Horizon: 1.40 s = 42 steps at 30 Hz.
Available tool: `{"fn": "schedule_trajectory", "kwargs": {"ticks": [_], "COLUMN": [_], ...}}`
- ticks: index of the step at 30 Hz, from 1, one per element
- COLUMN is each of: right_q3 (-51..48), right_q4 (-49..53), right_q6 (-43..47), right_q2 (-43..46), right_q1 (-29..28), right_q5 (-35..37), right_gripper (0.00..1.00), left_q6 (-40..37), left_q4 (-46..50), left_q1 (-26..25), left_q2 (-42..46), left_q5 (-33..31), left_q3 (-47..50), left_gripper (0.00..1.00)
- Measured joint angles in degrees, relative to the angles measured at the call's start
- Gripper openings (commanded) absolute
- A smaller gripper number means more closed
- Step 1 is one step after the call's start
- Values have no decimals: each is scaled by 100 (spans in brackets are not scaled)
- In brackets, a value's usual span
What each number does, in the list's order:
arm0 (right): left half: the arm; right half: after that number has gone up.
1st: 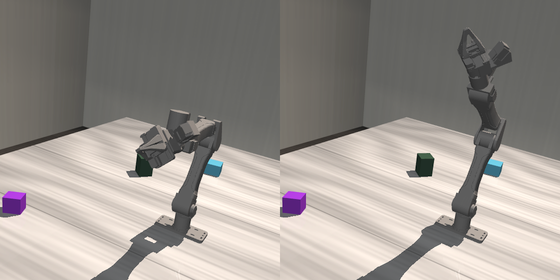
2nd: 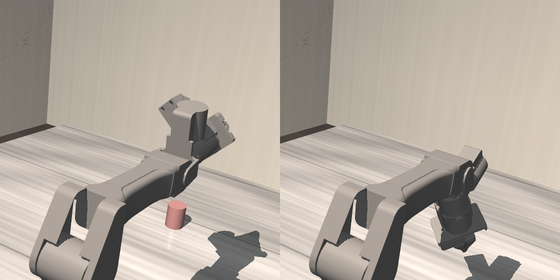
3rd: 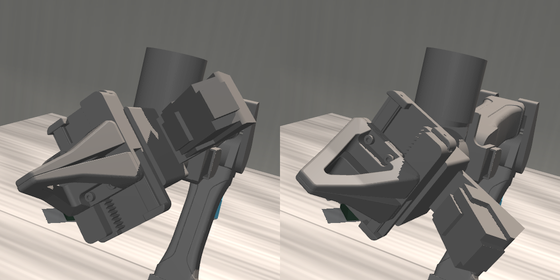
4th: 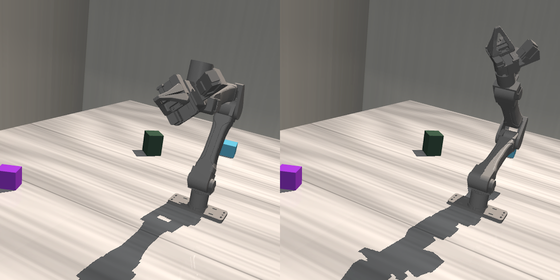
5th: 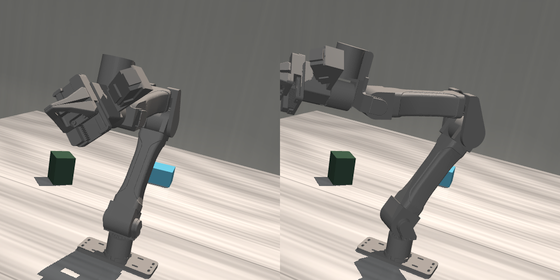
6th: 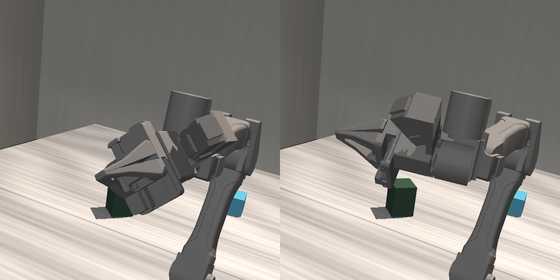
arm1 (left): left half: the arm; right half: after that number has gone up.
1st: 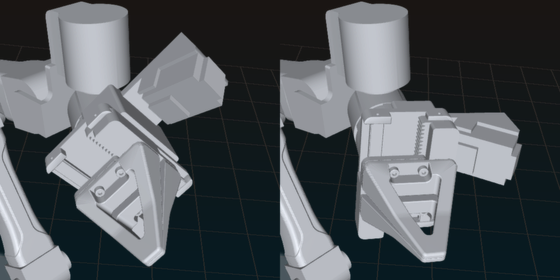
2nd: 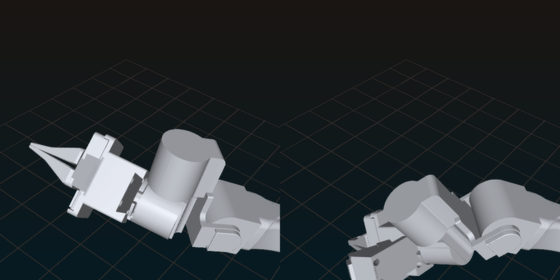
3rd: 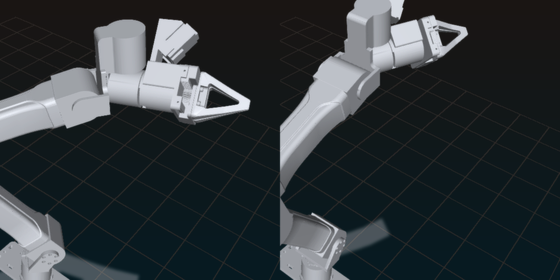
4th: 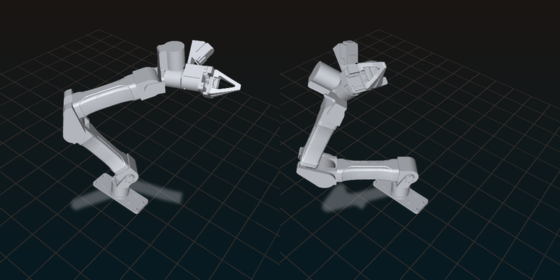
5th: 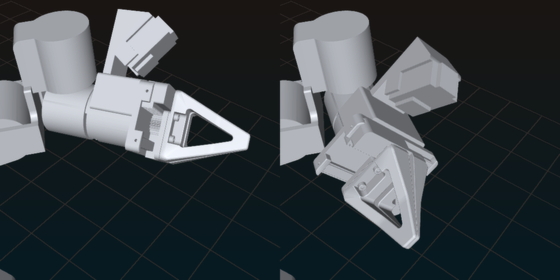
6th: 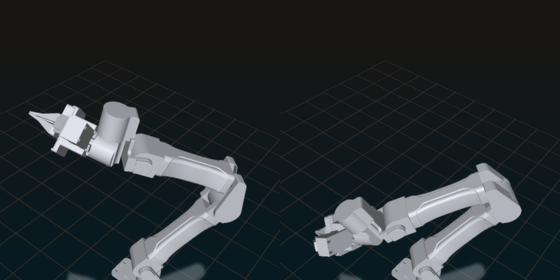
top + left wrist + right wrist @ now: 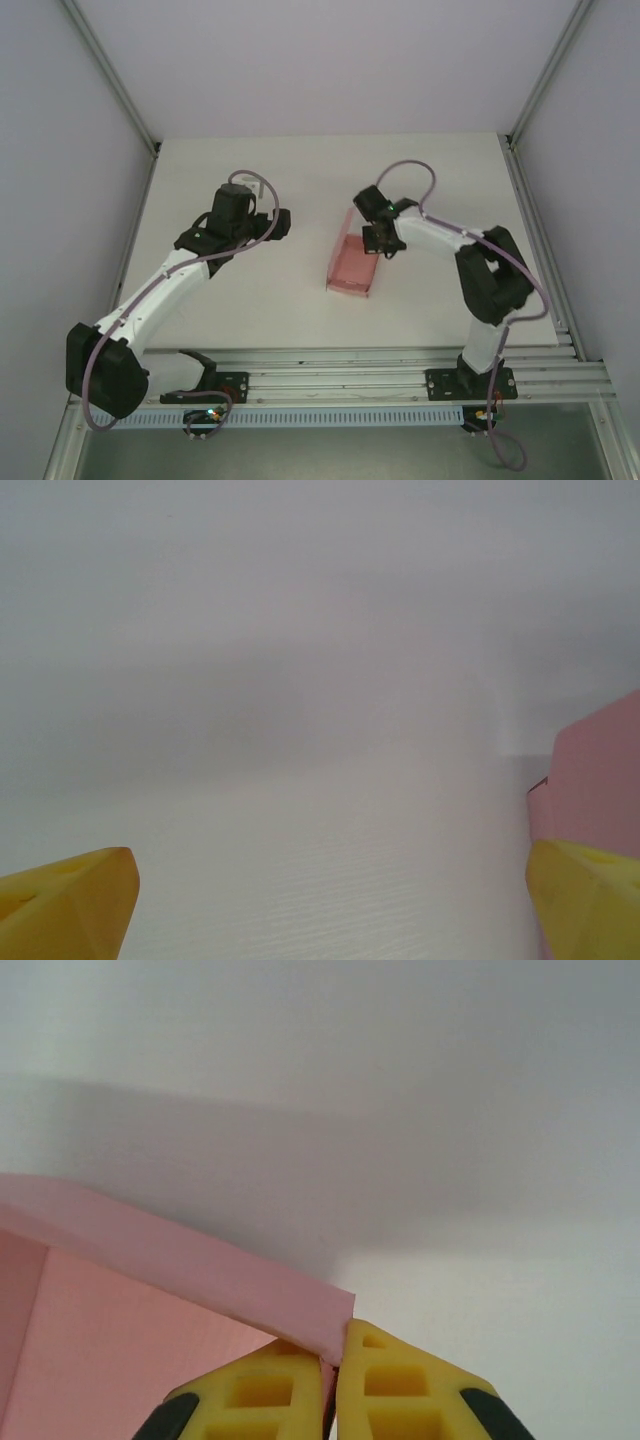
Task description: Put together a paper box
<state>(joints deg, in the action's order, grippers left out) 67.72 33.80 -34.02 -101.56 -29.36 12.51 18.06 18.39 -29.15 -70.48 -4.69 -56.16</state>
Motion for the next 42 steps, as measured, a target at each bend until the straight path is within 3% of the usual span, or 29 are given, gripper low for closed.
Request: {"fn": "schedule_trajectory", "kwargs": {"ticks": [4, 10, 11, 12, 15, 19, 22, 24, 28, 31, 35, 39, 42], "right_q3": [-1123, -1270, -1259, -1259, -1259, -1351, -1580, -1731, -1827, -1838, -2166, -1950, -1167], "right_q4": [-741, -1097, -1097, -1099, -1080, -1075, -1145, -1198, -1266, -1300, -1799, -1751, -1572], "right_q6": [-1659, -3486, -3713, -3880, -4120, -3939, -3180, -2212, 321, 2192, 4704, 6365, 7305], "right_q2": [719, 822, 822, 831, 898, 1252, 1635, 1864, 2238, 2516, 2938, 2780, 2214], "right_q1": [-326, -1158, -1272, -1351, -1401, -1381, -1335, -1259, -890, -382, 667, 1569, 1722], "right_q5": [295, 831, 898, 957, 1115, 1338, 1456, 1386, 730, 24, -1482, -2979, -3707], "right_gripper": [12, 30, 39, 46, 55, 74, 88, 96, 99, 100, 100, 99, 96], "left_q6": [2, 35, 35, 35, 35, 33, 11, -17, -94, -140, -225, -293, -332], "left_q4": [-55, -94, -92, -85, -85, -83, -81, -81, -85, -66, -35, 35, 118], "left_q1": [0, 0, 0, 0, 0, 4, 26, 44, 74, 74, 74, 74, 74], "left_q2": [13, 63, 101, 138, 238, 313, 345, 361, 393, 431, 435, 435, 435], "left_q5": [68, 149, 151, 153, 153, 162, 199, 214, 302, 361, 433, 494, 518], "left_q3": [15, 66, 94, 118, 184, 216, 221, 221, 243, 291, 302, 302, 302], "left_gripper": [100, 100, 100, 100, 100, 100, 100, 100, 100, 100, 100, 100, 100]}}
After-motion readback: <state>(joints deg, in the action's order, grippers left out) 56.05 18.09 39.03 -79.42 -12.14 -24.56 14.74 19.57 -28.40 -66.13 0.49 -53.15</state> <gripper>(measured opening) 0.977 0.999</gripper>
